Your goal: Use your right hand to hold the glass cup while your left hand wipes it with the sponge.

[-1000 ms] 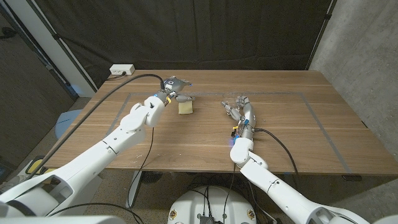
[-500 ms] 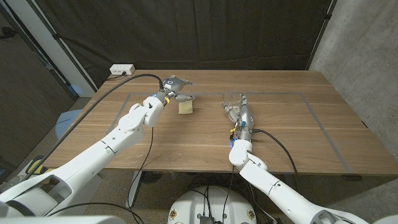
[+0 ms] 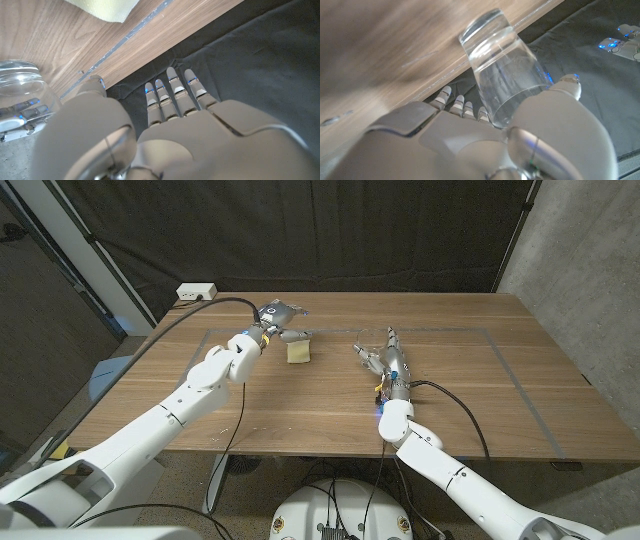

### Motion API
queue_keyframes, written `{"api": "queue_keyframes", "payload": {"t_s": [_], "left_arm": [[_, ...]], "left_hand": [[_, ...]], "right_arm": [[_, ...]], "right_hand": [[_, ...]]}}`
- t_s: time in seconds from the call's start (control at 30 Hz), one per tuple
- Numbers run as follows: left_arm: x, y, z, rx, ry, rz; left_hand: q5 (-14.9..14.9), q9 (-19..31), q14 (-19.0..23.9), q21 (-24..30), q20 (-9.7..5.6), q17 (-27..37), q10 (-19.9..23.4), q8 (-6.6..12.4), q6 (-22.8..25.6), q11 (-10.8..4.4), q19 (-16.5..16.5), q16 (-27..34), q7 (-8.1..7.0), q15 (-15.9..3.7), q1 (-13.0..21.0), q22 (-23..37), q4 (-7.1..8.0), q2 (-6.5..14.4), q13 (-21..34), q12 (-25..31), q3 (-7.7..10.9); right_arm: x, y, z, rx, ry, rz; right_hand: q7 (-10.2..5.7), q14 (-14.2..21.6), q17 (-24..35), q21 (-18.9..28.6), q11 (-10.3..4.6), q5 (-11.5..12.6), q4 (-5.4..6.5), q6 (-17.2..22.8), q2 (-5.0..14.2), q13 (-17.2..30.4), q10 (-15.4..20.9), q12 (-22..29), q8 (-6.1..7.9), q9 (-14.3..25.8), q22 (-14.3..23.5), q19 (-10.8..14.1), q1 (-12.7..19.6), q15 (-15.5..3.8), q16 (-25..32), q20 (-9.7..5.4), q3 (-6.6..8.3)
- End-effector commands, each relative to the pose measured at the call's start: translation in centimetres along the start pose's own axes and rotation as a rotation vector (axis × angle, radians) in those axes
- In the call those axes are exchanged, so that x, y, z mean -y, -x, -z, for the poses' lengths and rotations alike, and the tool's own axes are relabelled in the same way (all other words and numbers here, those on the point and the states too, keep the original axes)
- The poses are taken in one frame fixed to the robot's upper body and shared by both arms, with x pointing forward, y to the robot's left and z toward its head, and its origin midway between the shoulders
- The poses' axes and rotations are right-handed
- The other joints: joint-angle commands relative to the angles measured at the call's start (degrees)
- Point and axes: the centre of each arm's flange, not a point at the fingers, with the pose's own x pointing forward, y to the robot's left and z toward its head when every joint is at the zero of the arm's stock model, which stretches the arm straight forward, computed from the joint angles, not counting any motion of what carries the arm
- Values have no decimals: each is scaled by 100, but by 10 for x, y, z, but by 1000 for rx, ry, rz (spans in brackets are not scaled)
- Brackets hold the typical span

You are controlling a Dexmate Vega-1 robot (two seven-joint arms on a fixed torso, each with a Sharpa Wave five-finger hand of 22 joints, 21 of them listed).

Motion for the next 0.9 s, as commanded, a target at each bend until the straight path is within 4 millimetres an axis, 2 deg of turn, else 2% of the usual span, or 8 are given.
{"api": "queue_keyframes", "payload": {"t_s": [0.03,0.2,0.33,0.5,0.6,0.63,0.73,0.9], "left_arm": [[0,7,12,-10,22,-15],[-3,12,20,-22,39,-41],[-6,16,26,-28,61,-64],[-8,21,33,-34,79,-92],[-10,26,36,-41,88,-102],[-10,26,36,-41,89,-102],[-11,35,41,-58,96,-114],[-3,41,48,-90,118,-89]], "left_hand": [[36,9,-1,-28,-7,-4,-17,-20,-39,1,16,35,-30,-581,47,-1,-15,6,14,32,31],[39,9,-61,-37,5,-26,-44,-40,-92,12,13,15,-91,-565,45,-1,-13,9,8,25,25],[43,9,-110,-44,11,-43,-69,-54,-135,38,13,3,-123,-554,52,-1,-17,9,4,20,22],[44,9,-134,-50,21,-53,-72,-52,-134,31,8,-2,-120,-534,55,-1,-18,10,2,22,19],[45,9,-148,-55,25,-62,-69,-48,-129,29,4,-4,-116,-530,56,-2,-18,11,0,25,18],[46,9,-150,-56,26,-63,-68,-46,-125,29,3,-4,-113,-530,56,-2,-18,12,0,26,17],[46,9,-161,-59,33,-68,-61,-45,-125,37,-2,-7,-120,-524,56,-1,-17,12,-1,29,16],[47,9,-166,-67,27,-77,-45,-45,-128,44,-13,-4,-127,-533,52,-1,-14,16,-3,38,12]], "right_arm": [[26,-8,-16,95,-43,8],[36,-6,-26,122,-37,62],[42,-4,-33,148,-40,76],[49,-3,-44,190,-48,102],[54,-5,-46,207,-43,112],[54,-5,-46,208,-42,112],[57,-8,-47,217,-36,122],[53,-11,-54,231,-43,134]], "right_hand": [[6,-38,-48,-12,-4,-9,121,-560,-1,16,-198,97,45,24,9,56,-267,-62,69,-61,-152],[-23,443,-182,71,-191,14,200,69,-11,4,354,273,170,34,2,541,-402,-175,232,-168,-293],[-13,690,-226,114,-200,20,237,326,-37,1,646,361,211,35,5,777,-475,-178,286,-241,-360],[-31,945,-245,131,-262,27,324,555,1,-3,931,443,235,30,8,939,-626,-265,345,-277,-404],[-72,1211,-269,151,-365,37,402,803,49,-9,1231,524,260,24,11,1115,-760,-365,393,-318,-427],[-71,1289,-278,160,-328,43,418,899,74,-11,1345,556,274,23,13,1181,-783,-355,403,-345,-423],[-133,1493,-308,170,-449,58,458,1226,119,-20,1667,638,325,18,14,1337,-854,-416,405,-468,-420],[-137,1625,-315,170,-433,70,485,1381,186,-24,1785,658,343,15,15,1406,-886,-459,419,-562,-400]]}}
